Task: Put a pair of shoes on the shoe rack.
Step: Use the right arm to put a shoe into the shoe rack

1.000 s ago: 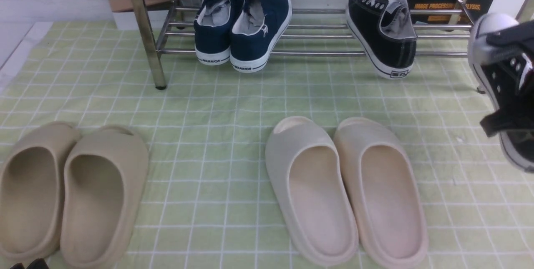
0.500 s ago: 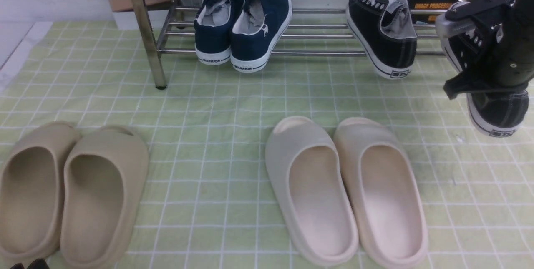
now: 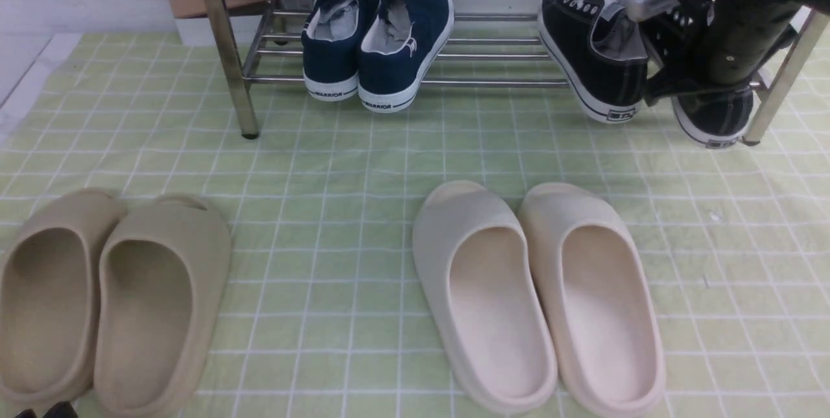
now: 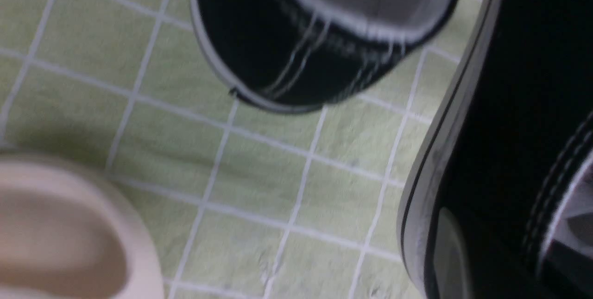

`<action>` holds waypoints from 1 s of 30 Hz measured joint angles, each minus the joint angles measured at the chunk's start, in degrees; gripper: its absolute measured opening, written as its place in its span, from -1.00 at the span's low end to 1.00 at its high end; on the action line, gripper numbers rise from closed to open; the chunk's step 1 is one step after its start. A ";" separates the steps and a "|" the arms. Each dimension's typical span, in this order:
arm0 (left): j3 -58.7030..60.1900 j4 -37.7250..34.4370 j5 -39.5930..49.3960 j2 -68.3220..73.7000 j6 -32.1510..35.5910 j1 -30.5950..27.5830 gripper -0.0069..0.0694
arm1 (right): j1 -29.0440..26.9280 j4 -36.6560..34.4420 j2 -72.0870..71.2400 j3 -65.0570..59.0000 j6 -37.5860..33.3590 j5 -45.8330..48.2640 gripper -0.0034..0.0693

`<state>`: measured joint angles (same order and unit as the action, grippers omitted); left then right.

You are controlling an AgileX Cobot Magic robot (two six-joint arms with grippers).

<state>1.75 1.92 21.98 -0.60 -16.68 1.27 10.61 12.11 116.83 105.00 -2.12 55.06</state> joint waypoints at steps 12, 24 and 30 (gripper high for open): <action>0.00 0.00 0.00 0.00 0.00 0.00 -0.20 | -0.35 -4.21 9.92 13.61 -7.50 2.01 -0.85; 0.00 0.00 0.00 0.00 0.00 0.00 -0.19 | -0.40 -3.44 10.10 14.27 -8.29 2.81 -0.66; 0.00 0.00 0.00 0.00 0.00 0.00 -0.19 | -0.40 -2.71 7.96 14.99 -7.30 7.58 -0.07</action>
<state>1.75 1.92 21.98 -0.60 -16.68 1.27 10.21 9.40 124.79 119.99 -9.42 62.63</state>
